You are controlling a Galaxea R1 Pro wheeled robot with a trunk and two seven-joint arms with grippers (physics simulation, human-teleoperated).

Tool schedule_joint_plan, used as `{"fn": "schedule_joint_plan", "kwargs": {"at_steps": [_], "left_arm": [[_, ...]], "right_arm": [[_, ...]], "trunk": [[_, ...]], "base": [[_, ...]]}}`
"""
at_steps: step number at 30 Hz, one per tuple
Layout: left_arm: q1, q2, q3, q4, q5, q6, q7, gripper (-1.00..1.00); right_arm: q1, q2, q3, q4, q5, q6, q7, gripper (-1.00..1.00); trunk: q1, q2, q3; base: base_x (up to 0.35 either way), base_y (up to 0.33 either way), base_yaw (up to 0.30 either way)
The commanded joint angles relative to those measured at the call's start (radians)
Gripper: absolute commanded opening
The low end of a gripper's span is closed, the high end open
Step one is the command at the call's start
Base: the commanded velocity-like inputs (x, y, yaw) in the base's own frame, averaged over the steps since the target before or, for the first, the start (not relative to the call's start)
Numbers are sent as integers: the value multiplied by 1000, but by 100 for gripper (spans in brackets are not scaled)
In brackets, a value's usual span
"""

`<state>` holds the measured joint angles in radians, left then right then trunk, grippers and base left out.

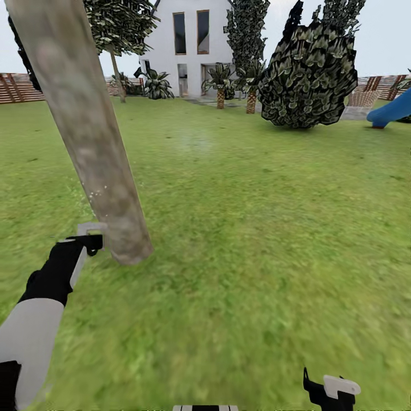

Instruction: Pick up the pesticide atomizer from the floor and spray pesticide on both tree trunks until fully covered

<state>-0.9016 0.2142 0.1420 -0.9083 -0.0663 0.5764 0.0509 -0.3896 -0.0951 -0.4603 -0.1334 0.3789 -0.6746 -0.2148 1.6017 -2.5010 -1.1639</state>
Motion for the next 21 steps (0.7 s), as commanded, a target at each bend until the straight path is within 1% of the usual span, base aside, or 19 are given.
{"fn": "schedule_joint_plan", "kwargs": {"at_steps": [1, 2, 3, 4, 6, 7, 8, 9, 10, 11, 12, 14, 15, 16, 19, 21], "left_arm": [[-26, 36, 1, -3, 14, 46, -2, -100], [-34, 47, 0, -16, 16, 82, -3, -100], [-33, 50, -4, -35, 17, 97, -3, -100], [-31, 50, -4, -41, 17, 101, -4, -100], [-20, 42, -5, -39, 18, 104, -6, -100], [-11, 27, -6, -41, 17, 104, -6, -100], [-6, 3, -6, -41, 16, 102, -8, -100], [-3, -16, -7, -40, 13, 102, -9, -100], [-3, -27, -11, -38, 13, 108, -11, -100], [-6, -24, -11, -34, 13, 112, -26, -100], [-9, -18, -10, -18, 11, 113, -70, -100], [-11, 15, -9, 19, 8, 113, -170, -100], [-6, 25, -10, 18, 7, 108, -199, -100], [-3, 30, -9, 16, 5, 102, -208, -100], [1, 32, -9, 16, 4, 98, -211, -100], [2, 31, -10, 22, 1, 97, -210, -100]], "right_arm": [[0, 0, 0, 0, 0, 0, 0, 100], [0, 0, 0, 0, 0, 0, 0, 100], [0, 0, 0, 0, 0, 1, 0, 100], [0, 0, 0, 0, 0, 1, 0, 100], [0, 0, 0, 0, 0, 0, 0, 100], [0, 0, 0, 0, 0, 0, 0, 100], [0, -1, 0, 0, 0, 0, 0, 100], [0, -1, 0, 0, 0, 0, 0, 100], [0, -1, 0, 0, 0, 0, 0, 100], [0, -1, 0, 0, 0, 0, 0, 100], [0, -1, 0, 0, 0, 1, 0, 100], [0, -1, 0, 0, 0, 1, 0, 100], [0, -1, 0, 0, 0, 1, 0, 100], [0, 0, 0, 1, 1, 1, 0, 100], [0, 0, 0, 1, 1, 1, 0, 100], [0, 0, 0, 2, 1, 0, 0, 100]], "trunk": [[0, 0, 0], [0, 0, 0], [0, 0, 0], [0, 0, 0], [0, 0, 0], [0, 0, 0], [0, 0, 0], [0, 0, 0], [0, 0, 0], [0, 0, 0], [0, 0, 0], [0, 0, 0], [0, 0, 0], [0, 0, 0], [0, 0, 0], [0, 0, 0]], "base": [[-24, 0, 0], [-10, 0, 0], [-4, 0, 0], [-2, 0, 0], [0, 0, 0], [0, 0, 0], [0, 0, 0], [0, 0, 0], [0, 0, 0], [0, 0, 0], [0, 0, 0], [0, 0, 0], [0, 0, 0], [0, 0, 0], [3, 0, 0], [241, 0, 0]]}}
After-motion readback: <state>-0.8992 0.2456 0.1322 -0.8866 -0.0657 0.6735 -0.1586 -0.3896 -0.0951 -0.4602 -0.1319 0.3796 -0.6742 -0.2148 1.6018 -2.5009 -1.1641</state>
